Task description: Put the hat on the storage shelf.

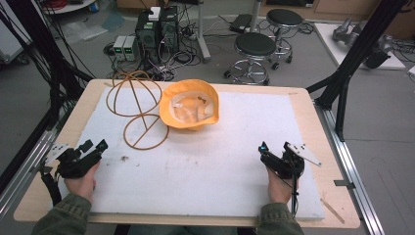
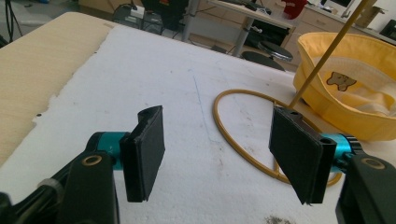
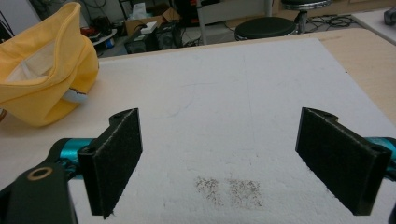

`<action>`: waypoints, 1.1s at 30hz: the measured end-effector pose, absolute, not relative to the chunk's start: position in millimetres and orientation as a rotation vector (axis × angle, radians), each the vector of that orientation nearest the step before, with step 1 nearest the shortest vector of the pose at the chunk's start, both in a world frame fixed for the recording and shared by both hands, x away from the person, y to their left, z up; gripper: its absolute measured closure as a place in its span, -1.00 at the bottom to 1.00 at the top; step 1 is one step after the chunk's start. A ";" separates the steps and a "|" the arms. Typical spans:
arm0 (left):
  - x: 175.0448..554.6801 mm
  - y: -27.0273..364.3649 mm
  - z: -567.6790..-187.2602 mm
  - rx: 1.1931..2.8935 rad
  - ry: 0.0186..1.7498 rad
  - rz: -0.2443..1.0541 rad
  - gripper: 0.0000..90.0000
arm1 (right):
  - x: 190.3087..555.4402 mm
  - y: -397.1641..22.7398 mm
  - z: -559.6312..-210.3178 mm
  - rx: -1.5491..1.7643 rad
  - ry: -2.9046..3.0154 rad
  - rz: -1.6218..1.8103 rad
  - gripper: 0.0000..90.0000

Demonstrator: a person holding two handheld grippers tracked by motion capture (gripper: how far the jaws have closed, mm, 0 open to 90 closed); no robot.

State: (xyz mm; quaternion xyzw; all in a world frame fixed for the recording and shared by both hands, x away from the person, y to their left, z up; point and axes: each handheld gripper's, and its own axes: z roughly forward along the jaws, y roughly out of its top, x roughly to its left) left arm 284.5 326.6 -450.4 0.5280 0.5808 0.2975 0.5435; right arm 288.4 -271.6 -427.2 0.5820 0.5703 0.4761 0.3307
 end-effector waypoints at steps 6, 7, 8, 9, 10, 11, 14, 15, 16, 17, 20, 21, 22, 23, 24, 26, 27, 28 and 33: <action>284.6 326.5 -450.5 1.253 1.379 0.704 -0.20 | 288.4 -271.4 -427.2 1.519 1.491 1.244 -0.70; 284.6 326.5 -450.5 1.253 1.380 0.704 -0.20 | 288.4 -271.4 -427.2 1.519 1.491 1.244 -0.70; 284.7 326.5 -450.6 1.253 1.380 0.704 -0.20 | 288.3 -271.5 -427.2 1.520 1.491 1.244 -0.70; 284.7 326.4 -450.6 1.253 1.381 0.704 -0.20 | 288.2 -271.6 -427.2 1.520 1.492 1.243 -0.70; 284.6 326.5 -450.5 1.254 1.381 0.703 -0.20 | 288.2 -271.6 -427.2 1.520 1.492 1.243 -0.70; 284.5 326.6 -450.5 1.253 1.381 0.705 -0.20 | 288.2 -271.6 -427.2 1.521 1.490 1.243 -0.70; 284.3 326.7 -450.3 1.252 1.381 0.706 -0.20 | 287.9 -271.6 -427.2 1.521 1.490 1.241 -0.70; 284.1 326.8 -450.2 1.253 1.380 0.708 -0.20 | 287.9 -271.6 -427.2 1.519 1.491 1.239 -0.70; 284.1 326.8 -450.2 1.253 1.380 0.708 -0.20 | 287.7 -271.3 -427.1 1.523 1.490 1.239 -0.70; 284.1 326.8 -450.2 1.253 1.379 0.709 -0.20 | 287.7 -271.3 -427.1 1.523 1.490 1.239 -0.70; 284.1 326.6 -450.3 1.253 1.380 0.708 -0.20 | 287.9 -270.8 -427.4 1.528 1.492 1.232 -0.70; 284.1 326.6 -450.3 1.253 1.380 0.708 -0.20 | 287.9 -270.7 -427.4 1.528 1.492 1.232 -0.70; 284.2 326.6 -450.3 1.253 1.380 0.709 -0.20 | 287.9 -270.7 -427.4 1.528 1.492 1.232 -0.70; 284.3 326.5 -450.4 1.253 1.381 0.709 -0.20 | 288.0 -270.8 -427.4 1.527 1.493 1.231 -0.70; 284.5 326.4 -450.6 1.252 1.380 0.708 -0.20 | 288.3 -270.8 -427.6 1.531 1.495 1.228 -0.70; 284.6 326.4 -450.6 1.253 1.382 0.708 -0.20 | 288.7 -270.6 -427.9 1.536 1.495 1.227 -0.70; 284.5 326.4 -450.6 1.254 1.382 0.708 -0.20 | 288.7 -270.6 -427.9 1.536 1.495 1.227 -0.70; 284.4 326.4 -450.6 1.254 1.382 0.708 -0.20 | 289.6 -270.9 -428.5 1.530 1.501 1.222 -0.70; 285.1 326.2 -451.1 1.258 1.380 0.703 -0.20 | 290.5 -270.9 -429.2 1.540 1.504 1.215 -0.70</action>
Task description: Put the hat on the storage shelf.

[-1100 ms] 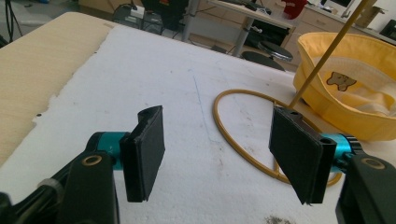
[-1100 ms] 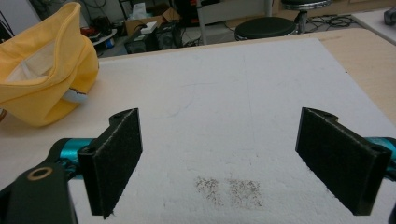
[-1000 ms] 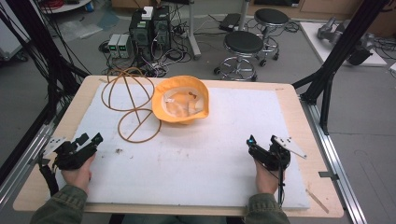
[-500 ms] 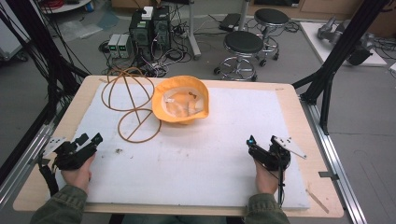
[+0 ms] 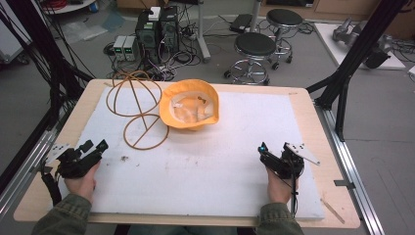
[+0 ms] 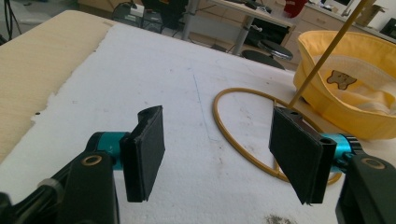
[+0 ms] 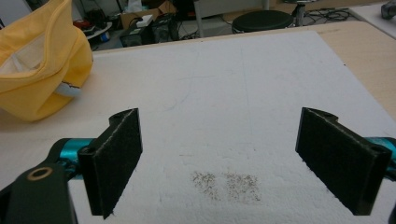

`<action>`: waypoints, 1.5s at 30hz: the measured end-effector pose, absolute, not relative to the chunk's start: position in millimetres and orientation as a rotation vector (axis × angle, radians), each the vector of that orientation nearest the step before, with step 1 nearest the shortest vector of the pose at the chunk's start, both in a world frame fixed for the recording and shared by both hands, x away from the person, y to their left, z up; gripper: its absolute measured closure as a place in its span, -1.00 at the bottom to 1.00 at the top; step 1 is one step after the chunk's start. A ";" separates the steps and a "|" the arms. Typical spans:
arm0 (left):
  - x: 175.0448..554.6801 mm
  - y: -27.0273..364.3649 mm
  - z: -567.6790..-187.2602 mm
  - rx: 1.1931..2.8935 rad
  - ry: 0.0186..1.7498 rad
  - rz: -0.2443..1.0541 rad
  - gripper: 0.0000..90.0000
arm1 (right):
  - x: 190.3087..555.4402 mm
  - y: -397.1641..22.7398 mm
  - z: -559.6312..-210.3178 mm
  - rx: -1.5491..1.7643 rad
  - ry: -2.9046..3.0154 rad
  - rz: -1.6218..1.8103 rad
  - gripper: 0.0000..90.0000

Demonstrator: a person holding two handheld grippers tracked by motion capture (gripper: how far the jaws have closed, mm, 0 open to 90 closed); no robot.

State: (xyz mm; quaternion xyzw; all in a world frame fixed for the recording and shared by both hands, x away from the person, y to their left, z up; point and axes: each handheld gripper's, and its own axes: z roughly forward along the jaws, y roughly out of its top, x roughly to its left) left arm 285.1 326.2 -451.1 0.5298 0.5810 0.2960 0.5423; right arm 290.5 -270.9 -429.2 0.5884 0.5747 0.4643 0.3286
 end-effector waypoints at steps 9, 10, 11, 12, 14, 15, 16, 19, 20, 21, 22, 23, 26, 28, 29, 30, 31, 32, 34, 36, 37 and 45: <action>286.4 327.4 -451.9 1.253 1.389 0.686 -0.20 | 293.7 -272.5 -431.2 1.556 1.515 1.209 -0.70; 286.7 327.7 -452.0 1.252 1.391 0.685 -0.20 | 294.2 -272.6 -431.3 1.553 1.512 1.210 -0.70; 286.1 327.3 -451.8 1.252 1.389 0.688 -0.20 | 294.3 -272.2 -431.3 1.562 1.511 1.210 -0.70; 286.1 327.3 -451.8 1.252 1.389 0.688 -0.20 | 294.3 -272.2 -431.3 1.562 1.511 1.210 -0.70; 285.1 326.4 -451.3 1.259 1.381 0.699 -0.20 | 295.2 -273.0 -431.6 1.564 1.507 1.212 -0.70; 284.8 326.4 -451.2 1.262 1.377 0.700 -0.20 | 294.7 -273.0 -431.3 1.567 1.506 1.212 -0.70; 284.4 326.1 -451.0 1.263 1.376 0.701 -0.20 | 293.6 -272.8 -430.5 1.564 1.502 1.217 -0.70; 283.9 326.2 -450.8 1.266 1.369 0.714 -0.20 | 293.4 -272.5 -430.2 1.557 1.500 1.220 -0.70; 283.6 326.2 -450.6 1.269 1.364 0.720 -0.21 | 293.9 -271.8 -429.6 1.550 1.494 1.222 -0.70; 283.5 326.3 -450.1 1.273 1.358 0.728 -0.21 | 293.8 -271.4 -429.2 1.549 1.489 1.217 -0.70; 283.3 326.2 -449.7 1.275 1.350 0.737 -0.21 | 293.6 -271.0 -428.7 1.543 1.483 1.214 -0.70; 283.1 326.2 -449.3 1.276 1.345 0.744 -0.20 | 293.6 -271.0 -428.4 1.534 1.479 1.210 -0.70; 282.0 325.9 -447.8 1.279 1.326 0.771 -0.21 | 292.2 -269.9 -426.5 1.517 1.467 1.206 -0.70; 281.4 326.0 -446.9 1.276 1.317 0.785 -0.21 | 290.3 -269.3 -424.7 1.492 1.453 1.207 -0.70; 281.5 326.0 -446.5 1.272 1.313 0.790 -0.21 | 288.8 -268.7 -423.2 1.478 1.442 1.215 -0.70; 281.5 326.1 -446.4 1.270 1.310 0.793 -0.21 | 288.4 -268.7 -422.5 1.462 1.438 1.217 -0.70; 281.6 326.5 -446.3 1.268 1.310 0.796 -0.21 | 287.5 -267.8 -421.1 1.450 1.423 1.222 -0.70; 281.6 326.7 -446.2 1.268 1.312 0.797 -0.21 | 287.5 -267.8 -421.1 1.450 1.423 1.222 -0.70; 281.5 326.8 -445.9 1.261 1.314 0.802 -0.21 | 289.5 -266.1 -417.2 1.410 1.409 1.230 -0.70; 281.4 326.8 -445.7 1.257 1.314 0.806 -0.21 | 294.5 -264.7 -411.6 1.413 1.429 1.223 -0.70; 281.4 326.7 -445.7 1.257 1.315 0.807 -0.21 | 294.5 -264.7 -411.6 1.413 1.429 1.223 -0.70; 280.9 326.8 -445.3 1.260 1.312 0.812 -0.21 | 321.3 -258.9 -391.7 1.432 1.447 1.253 -0.74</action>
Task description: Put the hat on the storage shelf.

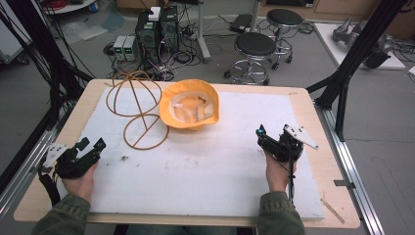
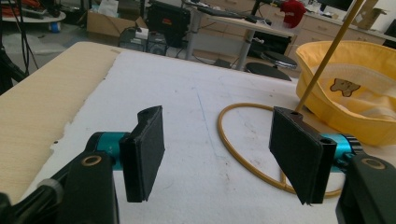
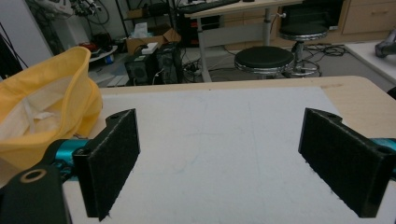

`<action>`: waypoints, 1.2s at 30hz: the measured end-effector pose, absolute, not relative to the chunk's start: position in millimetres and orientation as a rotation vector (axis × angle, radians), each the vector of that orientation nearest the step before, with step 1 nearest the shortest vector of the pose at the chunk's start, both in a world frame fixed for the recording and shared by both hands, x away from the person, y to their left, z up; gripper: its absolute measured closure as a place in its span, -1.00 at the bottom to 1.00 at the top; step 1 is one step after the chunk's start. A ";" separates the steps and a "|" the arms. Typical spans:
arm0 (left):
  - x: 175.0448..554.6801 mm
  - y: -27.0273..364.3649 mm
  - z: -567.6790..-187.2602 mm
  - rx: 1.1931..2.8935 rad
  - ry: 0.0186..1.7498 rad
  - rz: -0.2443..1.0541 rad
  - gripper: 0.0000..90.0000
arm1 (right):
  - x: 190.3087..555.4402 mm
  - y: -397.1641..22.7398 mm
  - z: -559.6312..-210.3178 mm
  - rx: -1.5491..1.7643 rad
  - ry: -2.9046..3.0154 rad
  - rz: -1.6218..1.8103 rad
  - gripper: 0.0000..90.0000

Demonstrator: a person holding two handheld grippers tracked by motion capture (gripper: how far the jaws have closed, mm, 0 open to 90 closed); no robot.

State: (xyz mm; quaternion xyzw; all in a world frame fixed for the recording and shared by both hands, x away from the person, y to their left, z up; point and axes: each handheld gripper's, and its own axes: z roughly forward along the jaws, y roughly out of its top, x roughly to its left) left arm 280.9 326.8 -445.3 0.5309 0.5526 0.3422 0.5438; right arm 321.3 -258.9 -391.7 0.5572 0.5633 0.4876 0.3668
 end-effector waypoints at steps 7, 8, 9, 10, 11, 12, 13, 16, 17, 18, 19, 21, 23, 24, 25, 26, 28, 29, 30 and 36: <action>280.9 326.4 -445.3 1.261 1.310 0.810 -0.21 | 345.8 -247.6 -378.6 1.418 1.487 1.285 -0.75; 280.7 326.0 -445.3 1.260 1.310 0.809 -0.21 | 350.9 -242.4 -375.4 1.403 1.503 1.282 -0.75; 280.7 326.0 -445.3 1.260 1.310 0.809 -0.20 | 352.8 -240.6 -374.4 1.399 1.513 1.282 -0.75; 280.7 325.9 -445.3 1.260 1.309 0.808 -0.21 | 355.1 -237.8 -373.2 1.400 1.523 1.283 -0.75; 280.7 325.8 -445.2 1.261 1.309 0.807 -0.21 | 358.4 -234.8 -371.9 1.389 1.538 1.280 -0.75; 280.6 325.7 -445.2 1.261 1.309 0.807 -0.21 | 358.4 -234.8 -371.9 1.389 1.538 1.280 -0.75; 280.6 325.5 -445.2 1.260 1.308 0.806 -0.21 | 360.6 -232.7 -371.2 1.378 1.542 1.280 -0.75; 280.8 325.3 -445.3 1.260 1.308 0.805 -0.21 | 369.5 -226.1 -368.9 1.388 1.568 1.282 -0.75; 280.8 325.3 -445.3 1.260 1.308 0.804 -0.21 | 369.5 -226.1 -368.9 1.388 1.568 1.282 -0.75; 280.8 325.3 -445.3 1.259 1.308 0.805 -0.21 | 372.6 -225.0 -368.5 1.387 1.576 1.285 -0.75; 281.0 325.5 -445.3 1.261 1.308 0.806 -0.21 | 379.0 -222.1 -367.1 1.392 1.592 1.297 -0.75; 281.3 325.5 -445.5 1.259 1.309 0.805 -0.21 | 381.3 -220.6 -366.5 1.393 1.596 1.297 -0.75; 281.3 325.5 -445.5 1.259 1.310 0.804 -0.21 | 388.7 -216.3 -365.9 1.390 1.608 1.315 -0.75; 281.4 325.5 -445.5 1.259 1.309 0.804 -0.21 | 388.7 -216.3 -365.9 1.390 1.608 1.315 -0.75; 281.3 325.5 -445.5 1.258 1.309 0.804 -0.21 | 390.2 -215.6 -365.8 1.392 1.613 1.319 -0.75; 281.5 325.4 -445.5 1.257 1.310 0.804 -0.21 | 393.7 -214.1 -364.9 1.404 1.625 1.315 -0.75; 281.6 325.3 -445.5 1.257 1.310 0.801 -0.20 | 399.4 -212.4 -363.2 1.413 1.628 1.320 -0.75; 281.7 325.3 -445.6 1.256 1.309 0.799 -0.21 | 401.8 -211.8 -362.2 1.416 1.632 1.320 -0.75; 281.7 325.2 -445.6 1.256 1.309 0.798 -0.21 | 406.9 -210.5 -360.2 1.414 1.643 1.325 -0.75; 281.6 324.9 -445.5 1.255 1.307 0.795 -0.21 | 427.8 -199.7 -353.6 1.417 1.689 1.331 -0.75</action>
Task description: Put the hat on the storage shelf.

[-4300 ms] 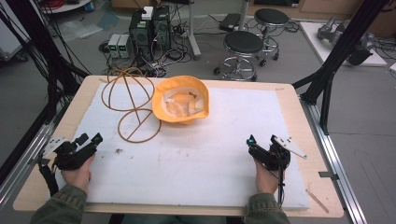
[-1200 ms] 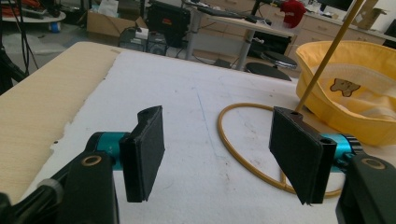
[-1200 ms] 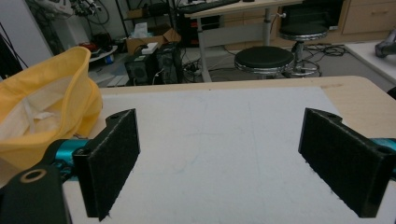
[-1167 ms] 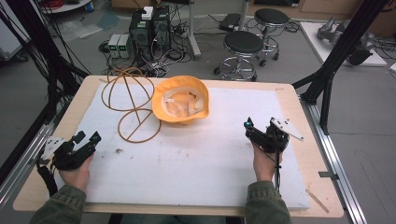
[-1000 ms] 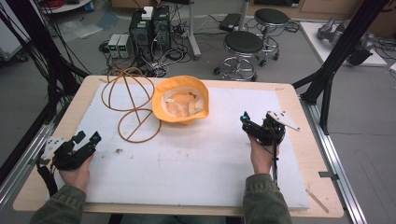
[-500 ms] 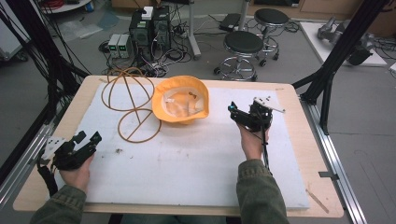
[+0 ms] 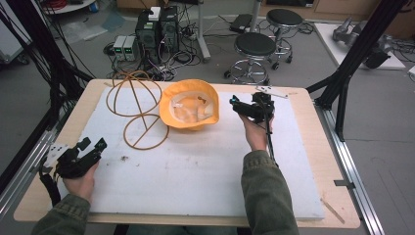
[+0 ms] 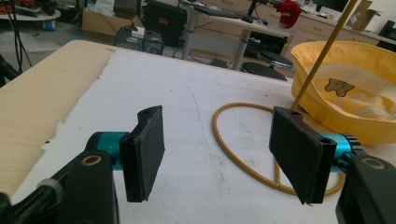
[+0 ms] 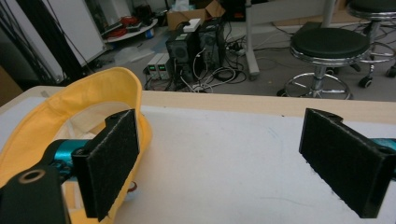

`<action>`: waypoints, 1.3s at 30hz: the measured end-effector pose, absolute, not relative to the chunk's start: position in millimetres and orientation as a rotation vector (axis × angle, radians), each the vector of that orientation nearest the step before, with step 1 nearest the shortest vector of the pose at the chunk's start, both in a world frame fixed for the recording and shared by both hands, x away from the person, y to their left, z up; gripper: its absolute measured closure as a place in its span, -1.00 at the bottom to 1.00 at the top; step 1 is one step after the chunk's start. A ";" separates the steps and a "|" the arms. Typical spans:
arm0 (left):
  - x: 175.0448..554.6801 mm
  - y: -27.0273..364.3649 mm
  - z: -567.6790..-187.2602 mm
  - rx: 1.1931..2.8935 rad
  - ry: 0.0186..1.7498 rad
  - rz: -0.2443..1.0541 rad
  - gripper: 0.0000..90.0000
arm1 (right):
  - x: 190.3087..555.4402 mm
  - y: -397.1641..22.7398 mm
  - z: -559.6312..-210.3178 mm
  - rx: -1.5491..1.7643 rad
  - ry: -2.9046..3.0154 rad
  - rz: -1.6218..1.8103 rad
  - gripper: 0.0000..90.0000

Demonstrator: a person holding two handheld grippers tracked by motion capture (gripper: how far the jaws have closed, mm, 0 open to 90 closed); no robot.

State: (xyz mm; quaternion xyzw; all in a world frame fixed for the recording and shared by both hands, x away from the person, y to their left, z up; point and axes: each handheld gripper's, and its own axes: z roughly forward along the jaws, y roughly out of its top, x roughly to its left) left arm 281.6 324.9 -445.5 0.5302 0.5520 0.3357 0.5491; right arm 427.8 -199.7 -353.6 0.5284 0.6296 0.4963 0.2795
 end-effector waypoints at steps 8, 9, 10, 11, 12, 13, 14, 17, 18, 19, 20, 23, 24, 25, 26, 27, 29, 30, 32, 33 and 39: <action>281.8 324.5 -445.7 1.256 1.308 0.791 -0.21 | 446.5 -182.1 -349.8 1.390 1.751 1.302 -0.75; 281.8 324.5 -445.8 1.263 1.306 0.792 -0.20 | 449.9 -180.4 -350.0 1.400 1.760 1.288 -0.75; 281.8 324.4 -445.8 1.264 1.305 0.791 -0.20 | 456.6 -177.8 -349.0 1.415 1.781 1.275 -0.75; 281.7 324.2 -445.7 1.264 1.304 0.791 -0.20 | 456.6 -177.8 -349.0 1.415 1.781 1.275 -0.75; 281.3 324.0 -445.6 1.265 1.302 0.794 -0.21 | 459.1 -175.7 -348.3 1.410 1.778 1.291 -0.75; 281.2 324.0 -445.5 1.267 1.302 0.794 -0.20 | 465.6 -169.9 -345.8 1.433 1.807 1.312 -0.75; 281.2 323.9 -445.6 1.268 1.301 0.796 -0.20 | 465.6 -169.9 -345.8 1.433 1.807 1.312 -0.75; 281.1 323.6 -445.7 1.272 1.300 0.797 -0.20 | 472.9 -157.9 -345.0 1.420 1.863 1.300 -0.75; 281.1 323.3 -445.7 1.274 1.298 0.794 -0.21 | 475.9 -152.2 -345.6 1.421 1.886 1.278 -0.75; 281.0 323.1 -445.7 1.276 1.297 0.794 -0.20 | 481.3 -143.6 -348.2 1.441 1.919 1.236 -0.75; 281.0 322.9 -445.7 1.275 1.297 0.793 -0.20 | 481.3 -143.6 -348.2 1.441 1.919 1.236 -0.75; 281.4 322.8 -445.9 1.271 1.296 0.790 -0.21 | 488.3 -132.6 -352.2 1.470 1.952 1.188 -0.75; 281.5 322.8 -445.9 1.271 1.296 0.790 -0.21 | 490.9 -129.4 -353.8 1.476 1.961 1.172 -0.75; 281.5 322.9 -445.9 1.270 1.295 0.790 -0.20 | 494.8 -124.6 -357.9 1.478 1.975 1.155 -0.72; 281.6 322.9 -446.0 1.271 1.295 0.789 -0.20 | 494.8 -124.6 -357.9 1.478 1.975 1.155 -0.72; 281.7 322.9 -446.1 1.272 1.294 0.789 -0.20 | 498.1 -121.0 -362.3 1.490 1.980 1.124 -0.62; 281.8 322.8 -446.2 1.274 1.295 0.787 -0.20 | 499.0 -120.4 -364.0 1.494 1.986 1.125 -0.56; 281.8 322.7 -446.3 1.278 1.295 0.787 -0.20 | 500.0 -119.3 -366.3 1.502 2.005 1.133 -0.42; 282.2 322.2 -446.6 1.278 1.295 0.787 -0.20 | 498.9 -116.4 -367.3 1.461 2.032 1.089 0.01; 282.3 322.1 -446.7 1.278 1.295 0.787 -0.20 | 498.3 -114.7 -367.7 1.435 2.060 1.071 0.18; 282.1 321.8 -446.6 1.278 1.293 0.783 -0.20 | 494.4 -112.5 -365.6 1.461 2.055 1.155 0.93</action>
